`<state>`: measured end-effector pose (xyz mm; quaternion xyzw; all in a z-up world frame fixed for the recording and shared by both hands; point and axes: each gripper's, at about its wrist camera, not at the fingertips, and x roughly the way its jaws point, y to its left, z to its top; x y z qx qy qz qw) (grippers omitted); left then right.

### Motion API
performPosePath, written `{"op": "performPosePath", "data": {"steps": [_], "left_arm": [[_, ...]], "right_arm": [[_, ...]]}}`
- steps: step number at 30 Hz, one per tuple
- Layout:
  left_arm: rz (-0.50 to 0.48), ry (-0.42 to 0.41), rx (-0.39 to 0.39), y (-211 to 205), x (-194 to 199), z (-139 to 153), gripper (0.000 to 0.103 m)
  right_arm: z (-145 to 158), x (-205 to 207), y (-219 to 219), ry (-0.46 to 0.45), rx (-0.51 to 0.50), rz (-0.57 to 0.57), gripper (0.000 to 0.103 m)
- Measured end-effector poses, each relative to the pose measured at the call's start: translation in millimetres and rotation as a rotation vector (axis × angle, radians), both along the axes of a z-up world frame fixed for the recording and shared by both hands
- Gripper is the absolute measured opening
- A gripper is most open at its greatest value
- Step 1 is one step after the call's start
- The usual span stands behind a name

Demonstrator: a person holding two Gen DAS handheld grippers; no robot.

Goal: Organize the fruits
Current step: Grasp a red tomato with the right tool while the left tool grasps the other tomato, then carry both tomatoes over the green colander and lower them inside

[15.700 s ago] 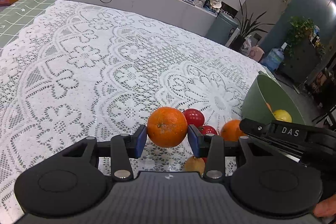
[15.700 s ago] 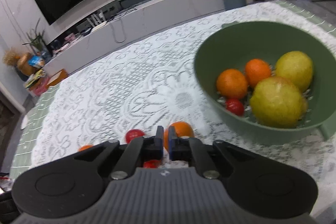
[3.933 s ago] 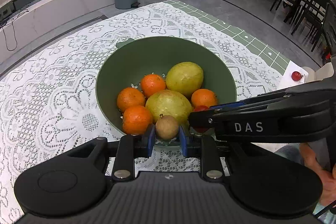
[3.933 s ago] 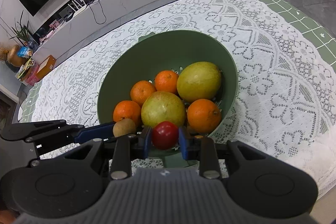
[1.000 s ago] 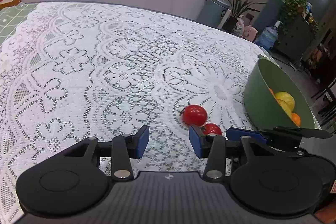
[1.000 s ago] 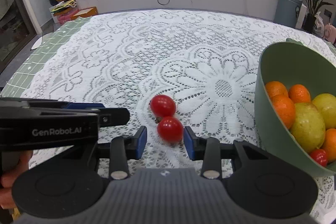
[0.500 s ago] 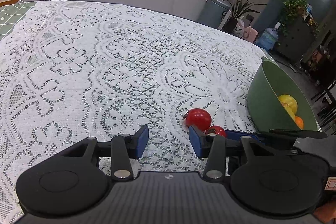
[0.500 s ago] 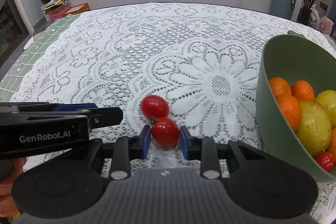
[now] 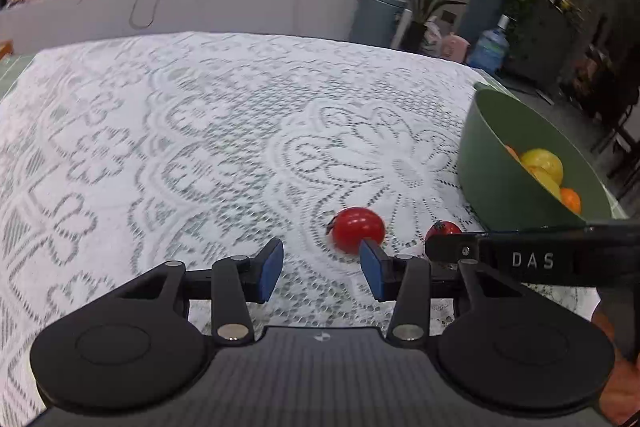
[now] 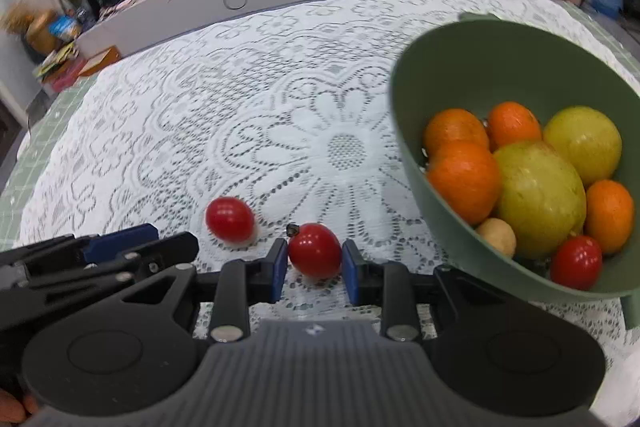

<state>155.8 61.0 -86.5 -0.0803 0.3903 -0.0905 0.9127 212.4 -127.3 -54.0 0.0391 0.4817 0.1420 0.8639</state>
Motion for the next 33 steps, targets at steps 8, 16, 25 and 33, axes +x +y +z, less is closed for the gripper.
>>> {"op": "performPosePath", "data": {"steps": [8,16,25,33], "left_arm": [[-0.072,-0.025,0.045,-17,13,-6,0.05],[-0.085,-0.02,-0.014,-15,22,-13,0.05],[-0.12,-0.025,-0.036,-20,22,-17,0.034],[-0.084,-0.038,-0.028,-20,20,-12,0.032]], "right_arm": [[-3,3,-8,0.031,0.038,-0.041,0.026],[-3,6,-14,0.045,0.072,-0.072,0.026],[-3,7,-20,0.058,0.101,-0.094,0.026],[-2,5,-22,0.044,0.116,-0.085,0.026]]}}
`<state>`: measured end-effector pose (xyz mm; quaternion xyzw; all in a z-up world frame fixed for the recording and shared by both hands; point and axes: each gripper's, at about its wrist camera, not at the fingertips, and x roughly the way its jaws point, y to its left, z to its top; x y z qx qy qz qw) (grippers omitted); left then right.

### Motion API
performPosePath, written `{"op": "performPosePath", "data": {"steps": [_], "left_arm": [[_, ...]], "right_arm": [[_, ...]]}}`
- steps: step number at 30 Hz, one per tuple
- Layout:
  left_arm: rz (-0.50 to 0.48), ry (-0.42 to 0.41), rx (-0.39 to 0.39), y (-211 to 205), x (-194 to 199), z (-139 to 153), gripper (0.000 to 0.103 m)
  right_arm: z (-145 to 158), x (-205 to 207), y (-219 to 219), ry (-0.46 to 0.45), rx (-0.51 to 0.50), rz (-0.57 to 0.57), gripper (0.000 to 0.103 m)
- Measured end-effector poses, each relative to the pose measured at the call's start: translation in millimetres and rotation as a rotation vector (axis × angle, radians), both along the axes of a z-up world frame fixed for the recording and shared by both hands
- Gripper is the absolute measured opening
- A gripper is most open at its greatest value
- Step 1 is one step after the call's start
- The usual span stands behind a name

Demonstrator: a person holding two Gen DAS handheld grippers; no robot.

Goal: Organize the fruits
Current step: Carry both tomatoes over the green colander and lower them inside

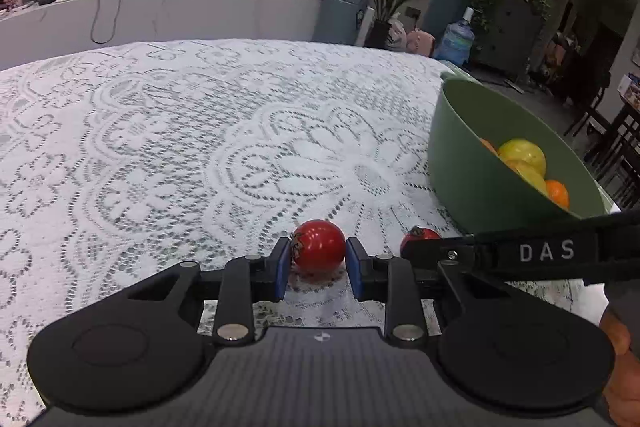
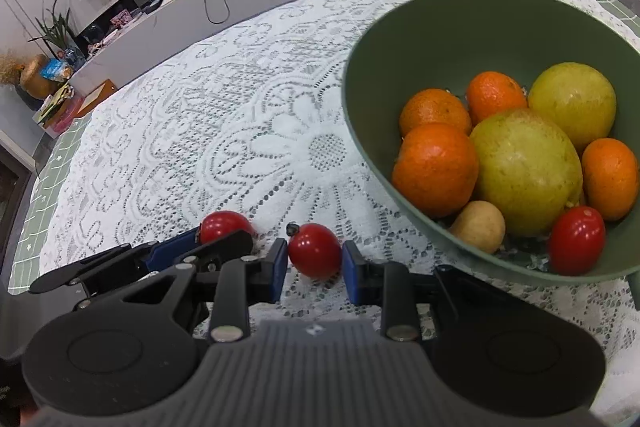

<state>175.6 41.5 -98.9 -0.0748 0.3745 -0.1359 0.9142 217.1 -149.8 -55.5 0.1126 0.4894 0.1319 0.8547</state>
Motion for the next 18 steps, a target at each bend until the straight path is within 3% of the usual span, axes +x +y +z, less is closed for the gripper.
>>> {"op": "performPosePath", "data": {"steps": [5,10,18], "left_arm": [[0.07,-0.025,-0.026,8,-8,15,0.032],[0.129,-0.062,0.004,7,-25,33,0.032],[0.146,-0.12,-0.008,-6,-41,67,0.032]], "right_arm": [[10,-9,-1,-0.05,0.015,0.028,0.026],[28,-24,-1,-0.134,0.026,0.073,0.026],[62,-49,-20,-0.279,0.05,0.104,0.026]]}}
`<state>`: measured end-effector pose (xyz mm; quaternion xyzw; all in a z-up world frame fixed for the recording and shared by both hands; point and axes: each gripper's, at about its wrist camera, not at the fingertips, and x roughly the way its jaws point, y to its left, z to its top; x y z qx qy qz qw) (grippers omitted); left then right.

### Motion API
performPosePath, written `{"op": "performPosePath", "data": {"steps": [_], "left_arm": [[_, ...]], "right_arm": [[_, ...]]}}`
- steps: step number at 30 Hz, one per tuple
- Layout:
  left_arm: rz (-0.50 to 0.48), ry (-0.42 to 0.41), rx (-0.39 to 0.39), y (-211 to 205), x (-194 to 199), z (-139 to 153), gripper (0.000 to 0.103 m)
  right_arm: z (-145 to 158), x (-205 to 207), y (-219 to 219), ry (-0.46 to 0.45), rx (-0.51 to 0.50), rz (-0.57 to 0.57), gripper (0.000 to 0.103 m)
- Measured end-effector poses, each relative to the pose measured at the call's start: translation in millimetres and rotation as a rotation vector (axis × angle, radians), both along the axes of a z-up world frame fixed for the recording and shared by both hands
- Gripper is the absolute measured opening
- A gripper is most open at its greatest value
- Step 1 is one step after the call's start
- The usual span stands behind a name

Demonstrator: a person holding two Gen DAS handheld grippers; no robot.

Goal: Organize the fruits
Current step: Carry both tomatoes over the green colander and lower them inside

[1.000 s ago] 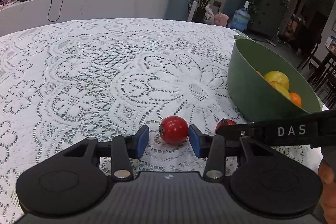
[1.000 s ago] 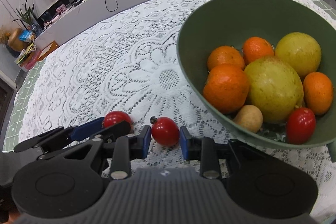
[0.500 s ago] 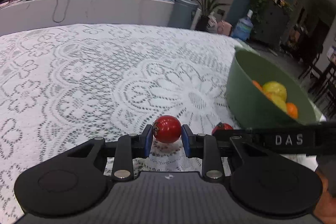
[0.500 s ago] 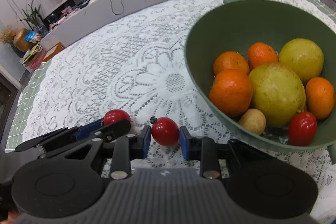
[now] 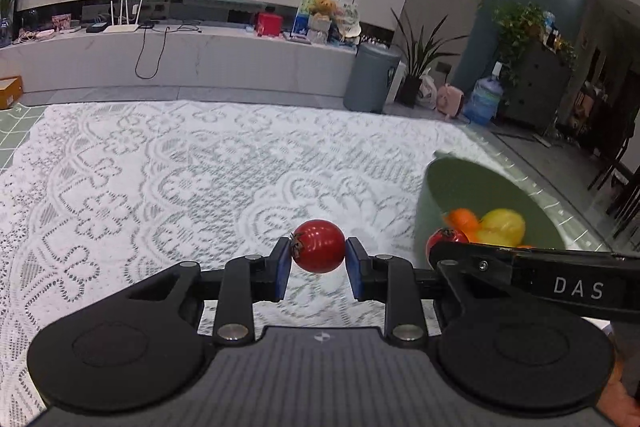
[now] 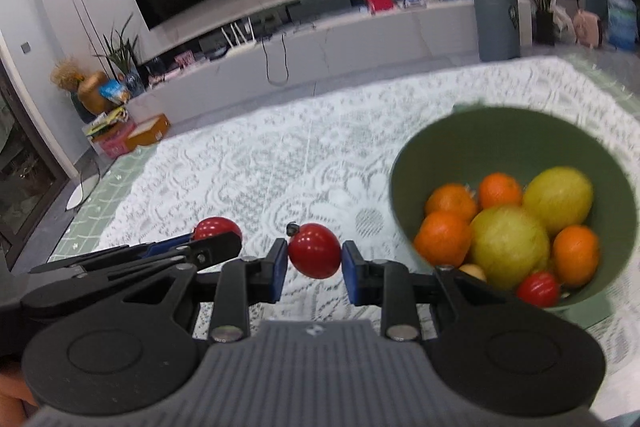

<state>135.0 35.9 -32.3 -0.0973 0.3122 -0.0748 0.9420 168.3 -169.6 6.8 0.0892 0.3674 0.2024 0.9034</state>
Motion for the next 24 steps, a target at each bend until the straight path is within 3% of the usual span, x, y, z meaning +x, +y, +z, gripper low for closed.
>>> {"op": "performPosePath", "data": {"steps": [5,13,24], "left_arm": [[-0.045,-0.024,0.013,-27,-1,20,0.032],[-0.167,-0.076,0.06,-80,10,52,0.032],[-0.275,-0.024,0.139,-137,51,45,0.032]], "right_arm": [[20,-4,-24,-0.03,0.04,-0.018,0.026],[42,-2,-64,-0.049,0.003,-0.065,0.026],[42,35,-115,0.004,-0.115,-0.107,0.026]]}}
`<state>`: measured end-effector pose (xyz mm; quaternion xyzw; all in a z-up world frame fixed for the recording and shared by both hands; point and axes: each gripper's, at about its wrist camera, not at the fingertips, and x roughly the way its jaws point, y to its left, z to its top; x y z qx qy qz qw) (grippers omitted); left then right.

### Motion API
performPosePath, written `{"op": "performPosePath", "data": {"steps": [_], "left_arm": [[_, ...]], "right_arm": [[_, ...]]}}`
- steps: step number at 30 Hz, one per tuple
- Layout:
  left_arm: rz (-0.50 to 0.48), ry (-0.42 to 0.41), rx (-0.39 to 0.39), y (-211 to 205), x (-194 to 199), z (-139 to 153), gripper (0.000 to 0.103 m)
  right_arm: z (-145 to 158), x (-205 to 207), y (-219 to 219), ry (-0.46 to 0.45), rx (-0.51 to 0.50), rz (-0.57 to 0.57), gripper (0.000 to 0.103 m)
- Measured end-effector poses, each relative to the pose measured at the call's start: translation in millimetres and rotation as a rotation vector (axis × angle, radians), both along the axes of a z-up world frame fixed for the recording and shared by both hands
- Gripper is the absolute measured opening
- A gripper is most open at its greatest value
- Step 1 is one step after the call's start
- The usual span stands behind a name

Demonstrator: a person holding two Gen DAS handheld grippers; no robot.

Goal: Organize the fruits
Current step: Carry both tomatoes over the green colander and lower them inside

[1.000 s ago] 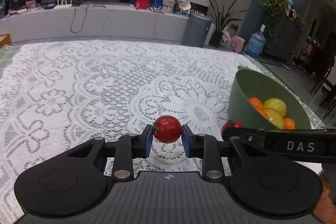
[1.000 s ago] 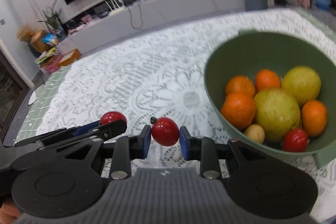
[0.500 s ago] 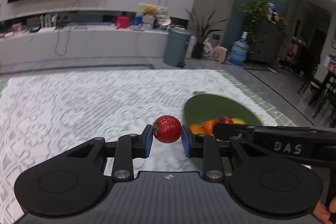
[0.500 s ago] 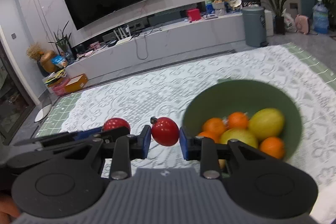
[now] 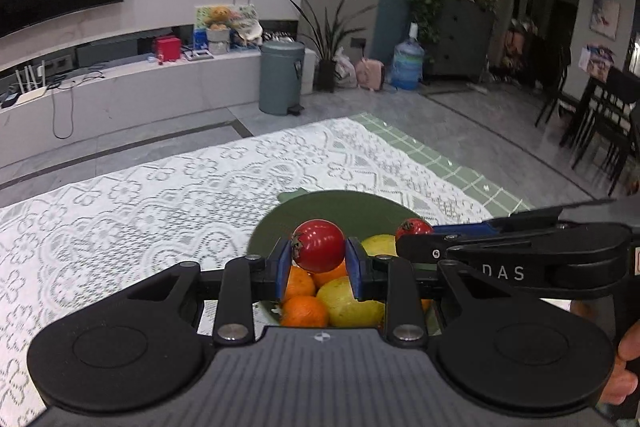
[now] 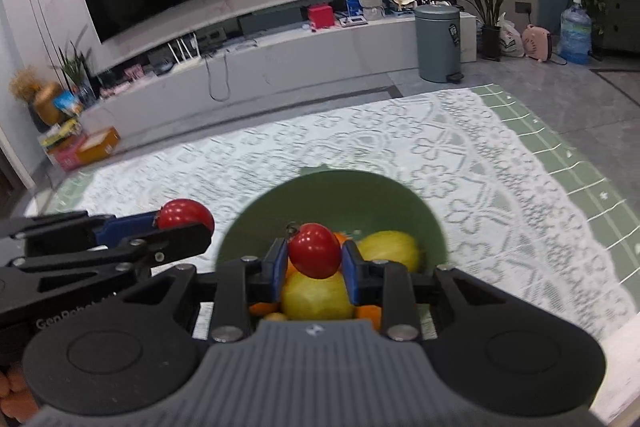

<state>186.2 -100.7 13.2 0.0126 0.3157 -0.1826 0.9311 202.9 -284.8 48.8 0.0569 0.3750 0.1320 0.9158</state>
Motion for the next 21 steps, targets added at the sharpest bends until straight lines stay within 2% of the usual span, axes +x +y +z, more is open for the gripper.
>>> {"op": "performPosePath", "data": {"steps": [9,21], "left_arm": [[-0.034,0.07,0.068,-16,30,-29,0.032],[-0.021,0.13,0.087,-19,51,-53,0.032]], "right_arm": [[-23,36,-8,0.055,-0.089,0.038,0.026],[-45,63,3,0.112,-0.151,0.083,0.026]]}}
